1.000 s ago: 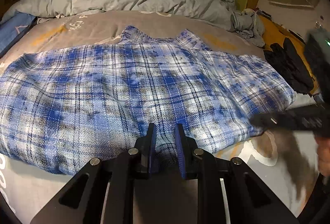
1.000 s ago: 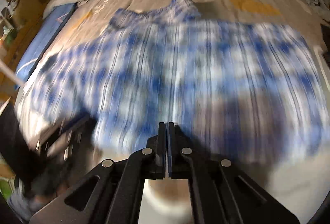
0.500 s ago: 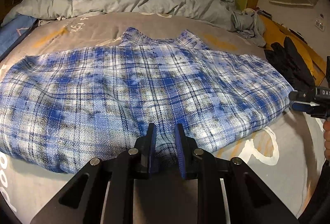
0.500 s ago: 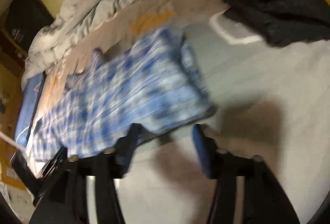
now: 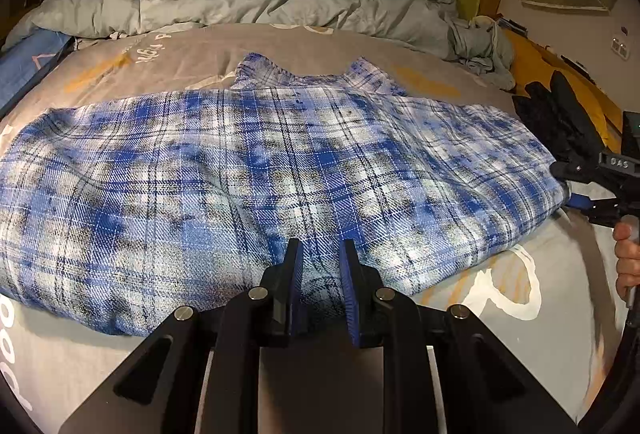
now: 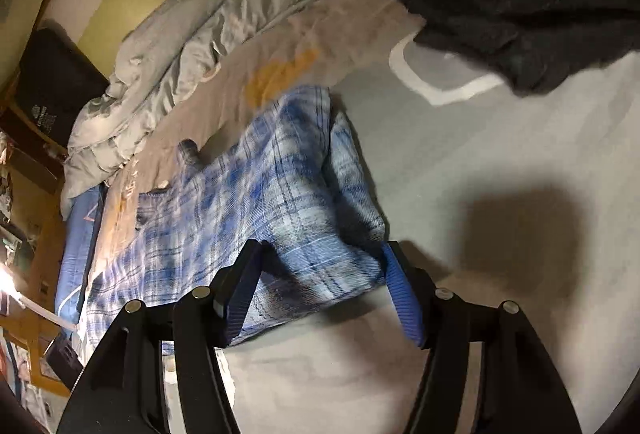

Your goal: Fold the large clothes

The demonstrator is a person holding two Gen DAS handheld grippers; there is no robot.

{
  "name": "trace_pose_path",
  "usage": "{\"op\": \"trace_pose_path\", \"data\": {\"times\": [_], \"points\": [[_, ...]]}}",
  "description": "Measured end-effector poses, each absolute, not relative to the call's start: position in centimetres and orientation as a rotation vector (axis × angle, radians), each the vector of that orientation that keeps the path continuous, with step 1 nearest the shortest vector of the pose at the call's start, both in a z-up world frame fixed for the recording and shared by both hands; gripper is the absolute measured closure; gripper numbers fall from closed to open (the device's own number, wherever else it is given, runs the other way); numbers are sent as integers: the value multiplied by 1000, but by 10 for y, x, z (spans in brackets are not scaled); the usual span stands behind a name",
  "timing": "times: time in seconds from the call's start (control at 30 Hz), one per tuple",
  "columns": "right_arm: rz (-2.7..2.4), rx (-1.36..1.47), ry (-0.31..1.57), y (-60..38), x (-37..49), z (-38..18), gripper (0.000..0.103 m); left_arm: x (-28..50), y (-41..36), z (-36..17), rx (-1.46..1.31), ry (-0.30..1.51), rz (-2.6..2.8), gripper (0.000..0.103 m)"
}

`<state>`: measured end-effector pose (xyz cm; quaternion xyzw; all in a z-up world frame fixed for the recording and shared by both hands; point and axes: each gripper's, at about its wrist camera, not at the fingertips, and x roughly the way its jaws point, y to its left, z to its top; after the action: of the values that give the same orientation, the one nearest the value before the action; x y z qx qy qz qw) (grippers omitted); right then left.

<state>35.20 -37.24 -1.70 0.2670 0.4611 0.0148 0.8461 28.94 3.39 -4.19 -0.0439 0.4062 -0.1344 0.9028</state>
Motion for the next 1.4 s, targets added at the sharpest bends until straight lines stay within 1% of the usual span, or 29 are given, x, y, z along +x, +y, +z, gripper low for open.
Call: {"op": "trace_pose_path", "data": {"times": [0.07,0.13,0.17,0.23,0.27,0.3,0.37,0.47,0.57,0.73,1.03,1.2,1.4], "points": [[12,541,965,-370,352,-20,44,290,35,-42,-85,839,-275,81],[2,523,965,-367,352,-24,47,290,35,-42,-83,839,-275,81],[0,507,964,-365,353,-25,51,290,35,-42,-84,840,-275,81],[-3,472,957,-360,351,-25,63,290,35,-40,-82,839,-271,81],[-12,456,951,-357,350,-21,82,288,38,-30,-67,810,-230,81],[-18,444,935,-355,348,-16,86,285,41,-18,-48,761,-189,81],[-17,378,872,-347,342,1,88,277,53,20,-35,662,-192,81],[0,260,781,-328,334,30,89,268,74,63,-77,611,-200,81],[5,155,737,-299,332,55,89,254,89,96,-36,526,-145,81],[107,105,703,-238,330,82,89,250,113,115,-78,503,-102,81],[244,71,759,-151,324,56,91,242,135,124,-142,499,-97,81],[263,140,813,-130,331,35,91,245,141,124,-183,506,-90,81],[313,110,866,-111,327,11,92,249,138,123,-173,513,-85,81]]}}
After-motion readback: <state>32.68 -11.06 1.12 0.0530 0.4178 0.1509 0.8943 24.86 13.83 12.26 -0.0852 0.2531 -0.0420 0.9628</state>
